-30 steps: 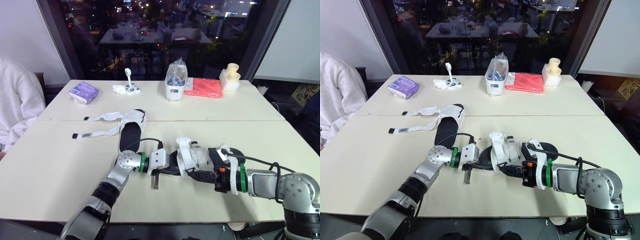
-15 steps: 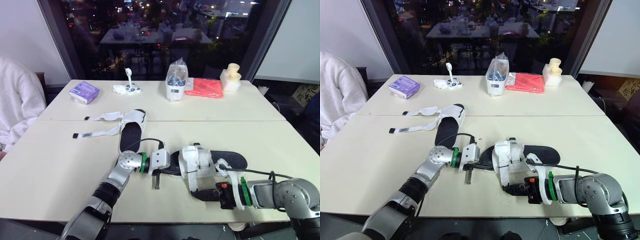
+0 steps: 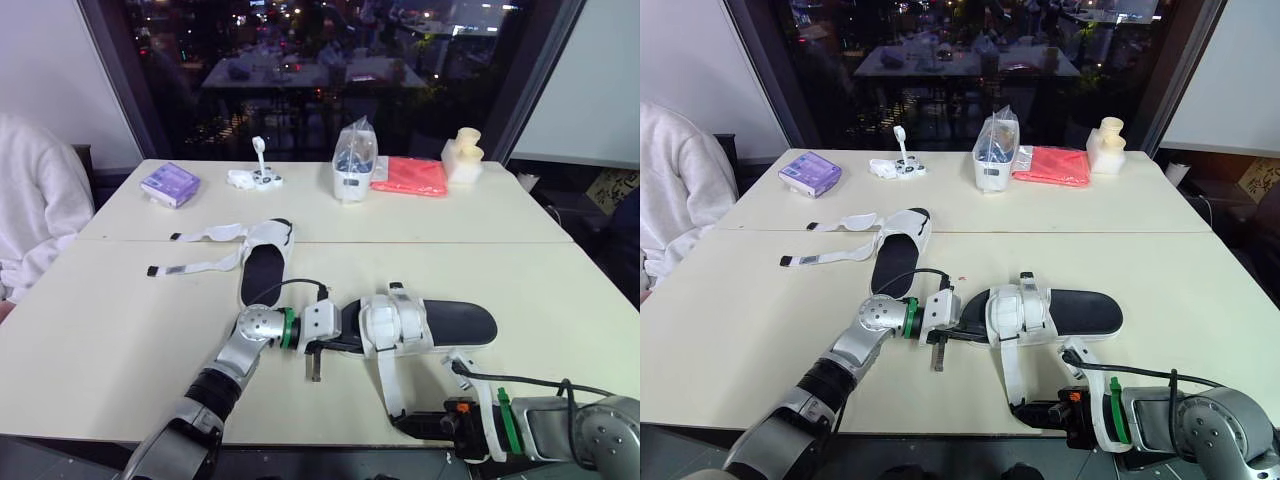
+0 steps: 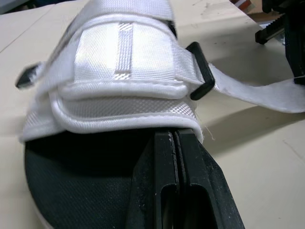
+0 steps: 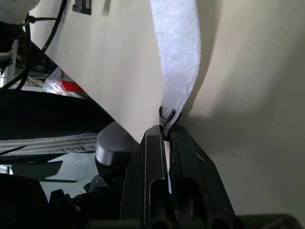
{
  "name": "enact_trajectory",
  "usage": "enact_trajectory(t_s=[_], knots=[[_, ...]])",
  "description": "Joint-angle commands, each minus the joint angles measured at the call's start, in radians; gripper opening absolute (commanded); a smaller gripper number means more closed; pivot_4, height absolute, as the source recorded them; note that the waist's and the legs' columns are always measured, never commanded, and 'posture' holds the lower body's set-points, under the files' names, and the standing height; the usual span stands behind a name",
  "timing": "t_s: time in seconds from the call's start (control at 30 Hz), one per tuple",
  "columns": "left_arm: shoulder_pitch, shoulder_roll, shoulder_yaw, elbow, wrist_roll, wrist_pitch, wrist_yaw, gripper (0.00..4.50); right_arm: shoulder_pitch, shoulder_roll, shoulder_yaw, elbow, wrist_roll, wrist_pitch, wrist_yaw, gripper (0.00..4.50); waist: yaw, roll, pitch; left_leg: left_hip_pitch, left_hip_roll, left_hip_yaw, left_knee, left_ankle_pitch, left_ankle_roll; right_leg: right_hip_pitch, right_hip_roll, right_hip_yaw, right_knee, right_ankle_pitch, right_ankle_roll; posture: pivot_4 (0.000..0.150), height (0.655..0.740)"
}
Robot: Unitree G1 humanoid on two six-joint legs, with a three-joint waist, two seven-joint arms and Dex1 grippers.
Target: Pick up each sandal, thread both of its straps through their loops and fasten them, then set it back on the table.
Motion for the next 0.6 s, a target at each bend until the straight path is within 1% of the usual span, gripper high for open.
enact_trajectory(t_s=[0.03,0.17,0.33,0.43,0.53,0.6], knots=[[0.01,-0.005,-0.023,-0.004,0.009,0.009,-0.006,0.0,0.028,-0.019,-0.027,-0.059,0.025,0.001,-0.011,0.02,-0.001,0.0,0.0,0.0,0.0,0.0,0.0,0.0,0.0,0.0,0.0,0.0,0.0,0.0,0.0,0.15,0.74],[0.012,-0.005,-0.025,-0.001,0.011,0.006,-0.008,0.0,0.029,-0.04,-0.1,-0.112,0.062,-0.021,-0.023,0.02,-0.001,0.0,0.0,0.0,0.0,0.0,0.0,0.0,0.0,0.0,0.0,0.0,0.0,0.0,0.0,0.15,0.74],[0.012,-0.006,-0.027,0.007,0.015,0.002,-0.007,0.0,-0.015,-0.101,-0.185,-0.167,0.177,-0.038,-0.032,0.02,-0.001,0.0,0.0,0.0,0.0,0.0,0.0,0.0,0.0,0.0,0.0,0.0,0.0,0.0,0.0,0.15,0.74],[0.008,-0.007,-0.027,0.014,0.016,-0.002,-0.008,0.0,-0.081,-0.17,-0.226,-0.162,0.298,-0.054,-0.046,0.02,-0.001,0.0,0.0,0.0,0.0,0.0,0.0,0.0,0.0,0.0,0.0,0.0,0.0,0.0,0.0,0.15,0.74],[0.003,-0.008,-0.027,0.021,0.018,-0.005,-0.009,0.0,-0.134,-0.237,-0.227,-0.138,0.39,-0.078,-0.072,0.02,0.001,0.0,0.0,0.0,0.0,0.0,0.0,0.0,0.0,0.0,0.0,0.0,-0.001,0.0,0.0,0.15,0.74],[-0.004,-0.01,-0.026,0.028,0.019,-0.008,-0.01,0.0,-0.203,-0.295,-0.212,-0.106,0.444,-0.098,-0.08,0.02,0.001,-0.001,0.0,0.0,0.0,0.0,0.0,0.0,0.0,0.001,0.0,0.0,-0.001,0.0,0.0,0.15,0.74]])
